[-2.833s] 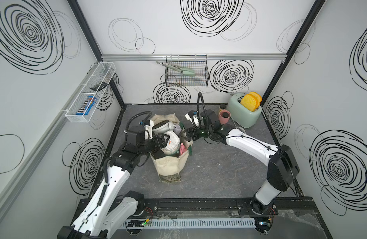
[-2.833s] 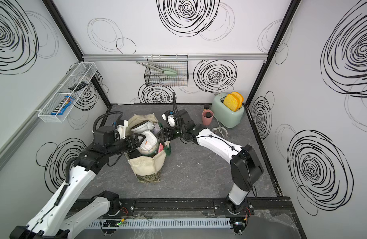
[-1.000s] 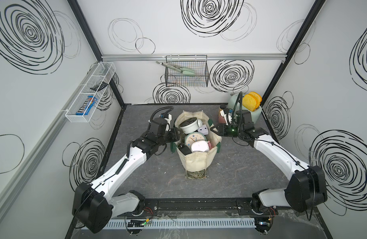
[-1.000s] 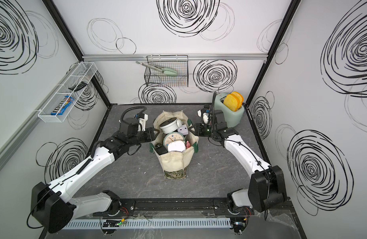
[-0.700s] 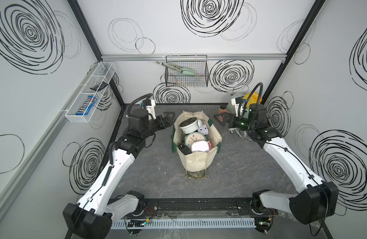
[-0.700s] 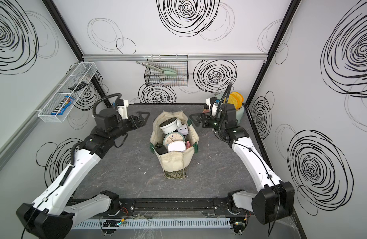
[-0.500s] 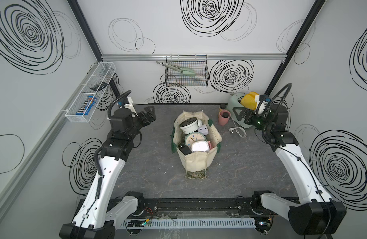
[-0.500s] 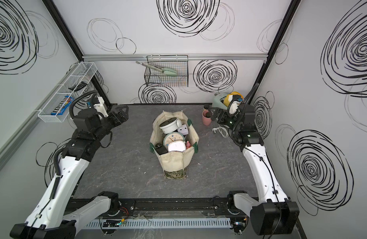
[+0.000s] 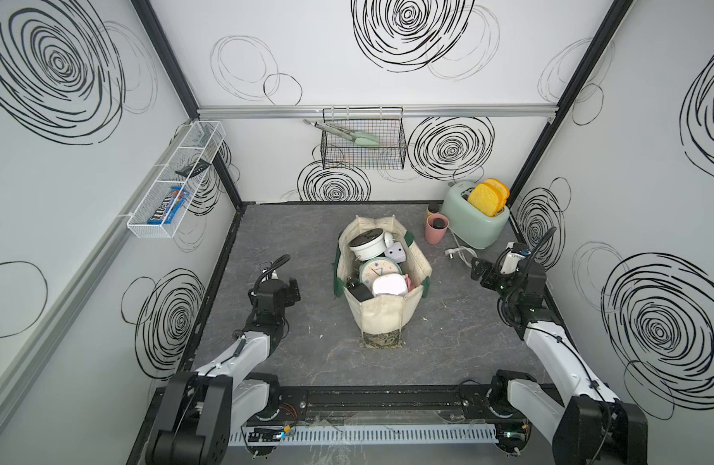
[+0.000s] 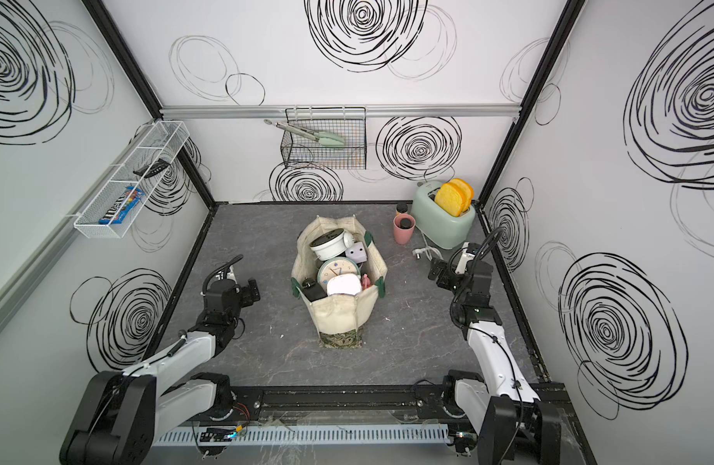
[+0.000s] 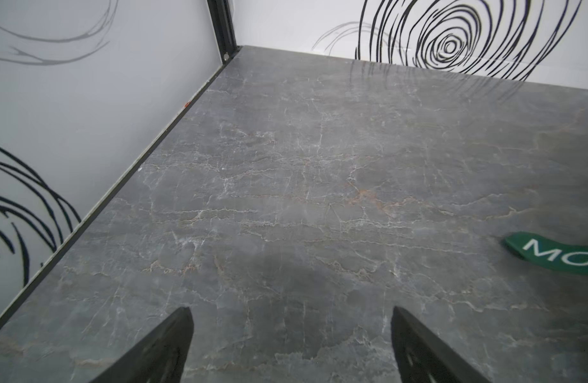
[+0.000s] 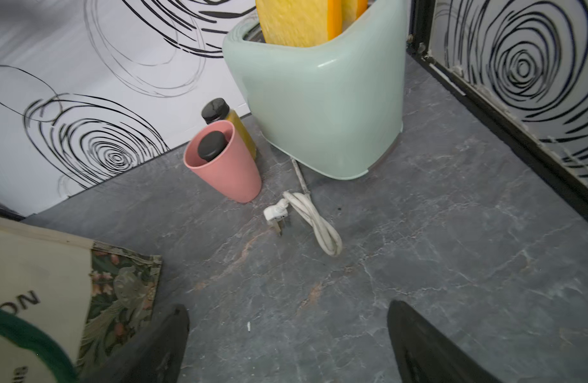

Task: Put the alarm clock into the canvas bag
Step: Reset both arms

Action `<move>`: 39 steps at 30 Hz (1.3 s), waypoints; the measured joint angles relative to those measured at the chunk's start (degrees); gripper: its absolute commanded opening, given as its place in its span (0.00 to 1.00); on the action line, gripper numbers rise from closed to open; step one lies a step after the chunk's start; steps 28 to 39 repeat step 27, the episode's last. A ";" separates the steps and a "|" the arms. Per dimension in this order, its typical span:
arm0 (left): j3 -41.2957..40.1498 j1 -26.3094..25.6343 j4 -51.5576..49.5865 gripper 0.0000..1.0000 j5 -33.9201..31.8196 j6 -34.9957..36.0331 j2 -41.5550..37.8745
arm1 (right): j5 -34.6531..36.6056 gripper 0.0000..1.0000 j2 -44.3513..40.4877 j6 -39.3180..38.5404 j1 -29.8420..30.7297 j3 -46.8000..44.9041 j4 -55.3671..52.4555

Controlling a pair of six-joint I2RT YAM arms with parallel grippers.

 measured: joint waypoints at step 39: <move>-4.94 -2.73 45.59 0.96 3.91 8.90 18.71 | 3.98 0.97 30.42 -13.88 4.57 -9.77 48.54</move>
